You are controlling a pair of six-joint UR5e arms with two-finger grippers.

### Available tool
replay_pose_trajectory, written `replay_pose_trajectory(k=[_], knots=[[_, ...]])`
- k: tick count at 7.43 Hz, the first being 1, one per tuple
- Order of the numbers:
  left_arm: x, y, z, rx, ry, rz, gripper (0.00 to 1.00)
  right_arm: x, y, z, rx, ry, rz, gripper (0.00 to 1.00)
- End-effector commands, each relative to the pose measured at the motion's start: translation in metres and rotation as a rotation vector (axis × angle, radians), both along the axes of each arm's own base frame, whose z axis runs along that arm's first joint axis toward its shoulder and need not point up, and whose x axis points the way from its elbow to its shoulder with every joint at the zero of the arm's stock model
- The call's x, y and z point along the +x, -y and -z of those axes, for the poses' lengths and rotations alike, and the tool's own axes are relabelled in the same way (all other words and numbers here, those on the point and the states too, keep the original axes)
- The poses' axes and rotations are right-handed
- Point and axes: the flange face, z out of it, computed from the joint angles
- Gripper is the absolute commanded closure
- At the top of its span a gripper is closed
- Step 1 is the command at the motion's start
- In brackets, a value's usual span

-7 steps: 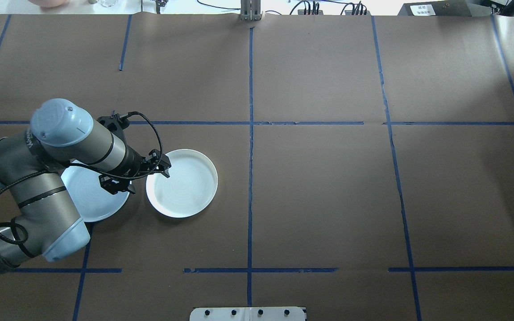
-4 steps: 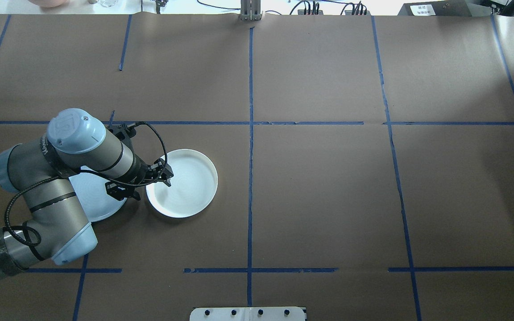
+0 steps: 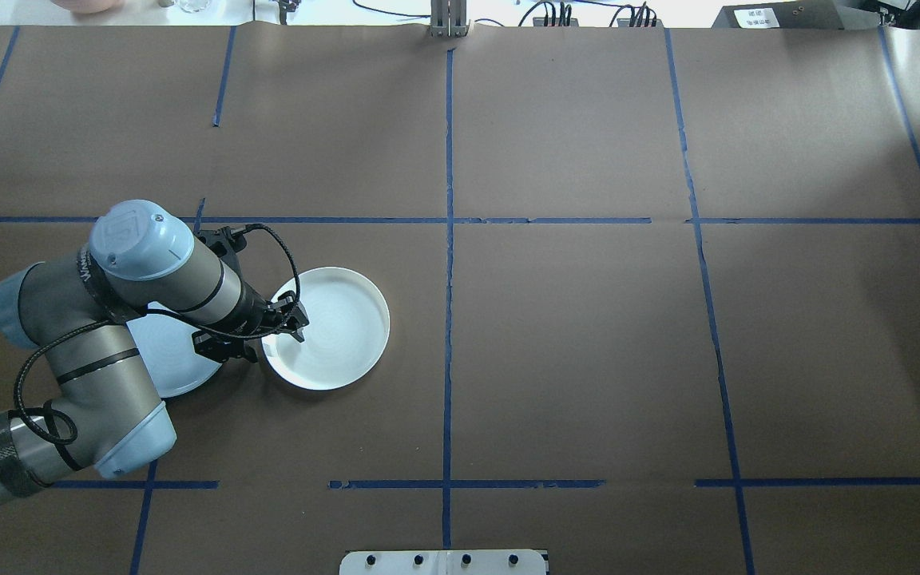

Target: Stack plate in center

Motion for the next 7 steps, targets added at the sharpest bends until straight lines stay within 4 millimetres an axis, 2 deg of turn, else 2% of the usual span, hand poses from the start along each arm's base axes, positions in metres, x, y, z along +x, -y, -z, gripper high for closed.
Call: replay_pose_trajectory(k=[1,3,4,5,6,7], knots=[[-0.006,-0.001,0.003,0.006,-0.006,0.004,1.0,0.0,0.0,0.0,0.0,0.0,0.0,0.0],[-0.017,0.004,0.013,0.014,-0.024,0.016,1.0,0.0,0.0,0.0,0.0,0.0,0.0,0.0],[-0.032,0.004,0.027,0.026,-0.048,0.026,1.0,0.0,0.0,0.0,0.0,0.0,0.0,0.0],[-0.058,-0.005,0.038,0.046,-0.076,0.036,1.0,0.0,0.0,0.0,0.0,0.0,0.0,0.0],[-0.088,-0.011,0.041,0.064,-0.1,0.026,1.0,0.0,0.0,0.0,0.0,0.0,0.0,0.0],[-0.116,-0.011,0.029,0.078,-0.106,-0.001,1.0,-0.001,0.0,0.0,0.0,0.0,0.002,0.0]])
